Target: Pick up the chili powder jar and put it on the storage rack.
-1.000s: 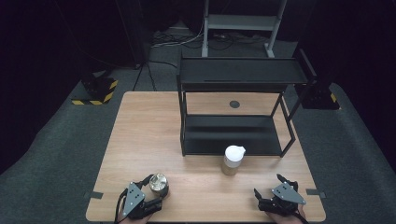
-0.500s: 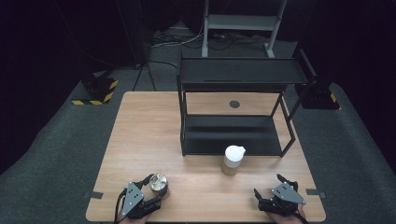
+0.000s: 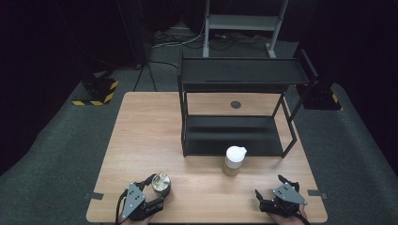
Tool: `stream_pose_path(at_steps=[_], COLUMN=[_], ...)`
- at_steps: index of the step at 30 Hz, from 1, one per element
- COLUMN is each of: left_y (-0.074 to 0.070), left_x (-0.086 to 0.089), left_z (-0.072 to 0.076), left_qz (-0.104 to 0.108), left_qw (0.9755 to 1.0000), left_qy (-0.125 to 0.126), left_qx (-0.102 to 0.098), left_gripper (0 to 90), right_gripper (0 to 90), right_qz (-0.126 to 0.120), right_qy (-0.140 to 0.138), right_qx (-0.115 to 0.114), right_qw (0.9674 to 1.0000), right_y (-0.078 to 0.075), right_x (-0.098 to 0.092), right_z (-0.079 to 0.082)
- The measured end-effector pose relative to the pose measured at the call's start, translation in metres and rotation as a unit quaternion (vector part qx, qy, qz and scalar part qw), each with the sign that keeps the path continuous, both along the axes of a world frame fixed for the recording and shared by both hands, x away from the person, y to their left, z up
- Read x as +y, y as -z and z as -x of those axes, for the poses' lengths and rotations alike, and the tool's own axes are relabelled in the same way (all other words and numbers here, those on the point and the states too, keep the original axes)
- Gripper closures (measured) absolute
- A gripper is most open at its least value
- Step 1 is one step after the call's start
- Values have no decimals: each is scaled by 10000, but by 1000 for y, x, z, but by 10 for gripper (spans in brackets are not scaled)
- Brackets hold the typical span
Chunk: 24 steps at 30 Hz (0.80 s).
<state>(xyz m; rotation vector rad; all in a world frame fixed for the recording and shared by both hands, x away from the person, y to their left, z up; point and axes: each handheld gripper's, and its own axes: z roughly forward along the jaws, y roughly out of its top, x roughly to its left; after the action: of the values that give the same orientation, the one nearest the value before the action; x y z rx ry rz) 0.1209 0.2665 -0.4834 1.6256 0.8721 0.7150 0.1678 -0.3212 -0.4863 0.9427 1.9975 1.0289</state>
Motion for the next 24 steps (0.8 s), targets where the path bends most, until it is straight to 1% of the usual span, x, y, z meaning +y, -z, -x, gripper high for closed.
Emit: stream_pose_path(at_steps=[1,5,7,10,11,15,18,21,24], left_y=[-1,-1,-3,-5,-6,-9,-11,-15,-19], left_x=[-1,-4,-6,-10,-13,-20,-25,-30,-34], left_z=[-1,-2,-3,-3,-3,-5,-8,-11,-13], left_qz=[-10,70,66,130,181,137,169,171,175], left_qw=[10000,10000,9999,9998,9997,9997,9997,9995,9994], left_qy=[14,48,78,92,95,125,159,194,209], left_qx=[-10,-19,-50,-98,-123,-141,-125,-163,-218], left_gripper=[344,344,344,344,344,344,344,344,344], right_gripper=[0,0,0,0,0,0,0,0,0], right_qz=[0,37,54,69,68,61,48,1,-29], right_qy=[0,-8,-8,-13,-12,-51,-85,-115,-109], right_qx=[0,-13,-8,7,19,34,31,10,39], right_qw=[10000,10000,10000,10000,10000,10000,9999,9999,9999], right_y=[0,0,0,-1,-1,-1,-1,0,-1], right_x=[0,1,1,2,2,1,-1,-3,-3], right_z=[0,0,0,-1,-1,-2,-2,-1,-2])
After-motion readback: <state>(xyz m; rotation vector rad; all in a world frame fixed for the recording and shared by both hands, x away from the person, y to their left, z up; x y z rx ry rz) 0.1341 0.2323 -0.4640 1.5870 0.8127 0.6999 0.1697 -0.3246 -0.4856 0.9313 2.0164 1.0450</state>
